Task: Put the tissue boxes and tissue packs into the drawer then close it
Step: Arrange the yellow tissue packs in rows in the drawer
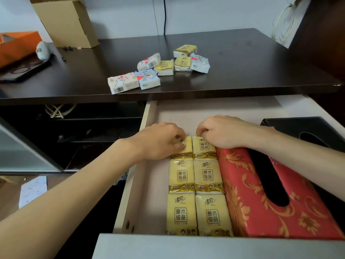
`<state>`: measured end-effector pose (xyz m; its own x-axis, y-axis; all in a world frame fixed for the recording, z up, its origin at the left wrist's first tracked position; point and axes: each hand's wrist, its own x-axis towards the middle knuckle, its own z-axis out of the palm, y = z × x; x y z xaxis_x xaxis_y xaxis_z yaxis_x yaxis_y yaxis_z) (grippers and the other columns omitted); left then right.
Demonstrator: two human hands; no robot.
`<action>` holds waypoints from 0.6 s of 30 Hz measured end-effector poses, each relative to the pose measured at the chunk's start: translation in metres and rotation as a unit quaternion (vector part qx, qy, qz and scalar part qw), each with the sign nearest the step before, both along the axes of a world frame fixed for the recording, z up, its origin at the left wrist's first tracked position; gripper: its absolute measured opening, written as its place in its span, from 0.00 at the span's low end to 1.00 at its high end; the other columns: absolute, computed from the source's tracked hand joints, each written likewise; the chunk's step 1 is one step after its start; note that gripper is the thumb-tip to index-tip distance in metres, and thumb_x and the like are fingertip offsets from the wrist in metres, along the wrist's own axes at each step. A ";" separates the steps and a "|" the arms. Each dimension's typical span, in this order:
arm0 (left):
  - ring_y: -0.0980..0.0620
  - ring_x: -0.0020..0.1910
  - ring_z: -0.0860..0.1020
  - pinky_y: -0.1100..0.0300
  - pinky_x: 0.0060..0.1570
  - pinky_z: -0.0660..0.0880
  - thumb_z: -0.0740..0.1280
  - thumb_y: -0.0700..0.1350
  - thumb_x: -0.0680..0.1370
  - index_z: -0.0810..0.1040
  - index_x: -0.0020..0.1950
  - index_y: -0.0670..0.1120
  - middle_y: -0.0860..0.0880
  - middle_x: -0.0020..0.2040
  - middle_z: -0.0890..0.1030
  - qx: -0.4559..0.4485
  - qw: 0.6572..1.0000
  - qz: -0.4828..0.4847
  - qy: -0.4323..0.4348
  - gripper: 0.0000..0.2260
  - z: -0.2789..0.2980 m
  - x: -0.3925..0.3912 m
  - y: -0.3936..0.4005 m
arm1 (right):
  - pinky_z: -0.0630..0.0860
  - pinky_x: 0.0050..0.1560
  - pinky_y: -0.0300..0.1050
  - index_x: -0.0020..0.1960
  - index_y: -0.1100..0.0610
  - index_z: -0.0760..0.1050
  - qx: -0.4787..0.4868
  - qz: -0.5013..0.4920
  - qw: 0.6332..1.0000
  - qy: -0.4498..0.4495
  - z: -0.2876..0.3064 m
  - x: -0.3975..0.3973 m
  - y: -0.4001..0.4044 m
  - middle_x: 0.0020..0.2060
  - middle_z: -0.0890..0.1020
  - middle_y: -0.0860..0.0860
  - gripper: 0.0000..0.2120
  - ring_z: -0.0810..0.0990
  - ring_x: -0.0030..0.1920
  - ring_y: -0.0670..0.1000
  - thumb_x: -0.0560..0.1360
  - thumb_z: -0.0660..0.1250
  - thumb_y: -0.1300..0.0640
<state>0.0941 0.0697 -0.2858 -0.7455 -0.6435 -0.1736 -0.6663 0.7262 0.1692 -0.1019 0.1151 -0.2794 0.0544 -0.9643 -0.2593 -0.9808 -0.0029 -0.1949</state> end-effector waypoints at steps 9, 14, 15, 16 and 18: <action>0.52 0.57 0.78 0.50 0.56 0.76 0.62 0.56 0.79 0.78 0.62 0.57 0.57 0.58 0.81 -0.071 0.994 0.026 0.080 0.13 0.026 0.005 -0.012 | 0.79 0.58 0.51 0.53 0.44 0.85 -0.163 -0.022 0.976 -0.144 0.017 -0.011 0.000 0.49 0.88 0.42 0.11 0.84 0.53 0.46 0.77 0.65 0.53; 0.57 0.49 0.81 0.54 0.51 0.79 0.64 0.50 0.79 0.82 0.58 0.53 0.57 0.49 0.84 -0.124 0.947 0.110 0.277 0.11 0.054 0.016 -0.032 | 0.79 0.54 0.45 0.48 0.47 0.86 -0.244 -0.028 0.927 -0.285 0.056 -0.022 -0.027 0.42 0.89 0.45 0.11 0.86 0.46 0.43 0.78 0.68 0.61; 0.56 0.50 0.81 0.54 0.52 0.79 0.64 0.48 0.79 0.83 0.58 0.52 0.56 0.50 0.84 -0.128 0.934 0.122 0.312 0.11 0.058 0.016 -0.038 | 0.78 0.53 0.42 0.48 0.47 0.85 -0.258 -0.024 0.918 -0.300 0.063 -0.023 -0.037 0.42 0.89 0.45 0.11 0.86 0.46 0.42 0.78 0.68 0.61; 0.55 0.52 0.81 0.53 0.54 0.78 0.64 0.47 0.79 0.83 0.58 0.51 0.54 0.52 0.84 -0.135 0.924 0.131 0.334 0.11 0.062 0.014 -0.046 | 0.77 0.52 0.40 0.47 0.46 0.84 -0.276 -0.021 0.913 -0.300 0.069 -0.024 -0.048 0.44 0.88 0.45 0.11 0.85 0.46 0.42 0.78 0.68 0.61; 0.51 0.59 0.79 0.51 0.59 0.76 0.64 0.46 0.79 0.82 0.60 0.50 0.52 0.58 0.83 -0.158 0.923 0.133 0.324 0.12 0.072 0.005 -0.068 | 0.77 0.53 0.41 0.50 0.46 0.84 -0.304 -0.023 0.916 -0.260 0.076 -0.027 -0.077 0.49 0.87 0.46 0.09 0.83 0.49 0.45 0.78 0.69 0.60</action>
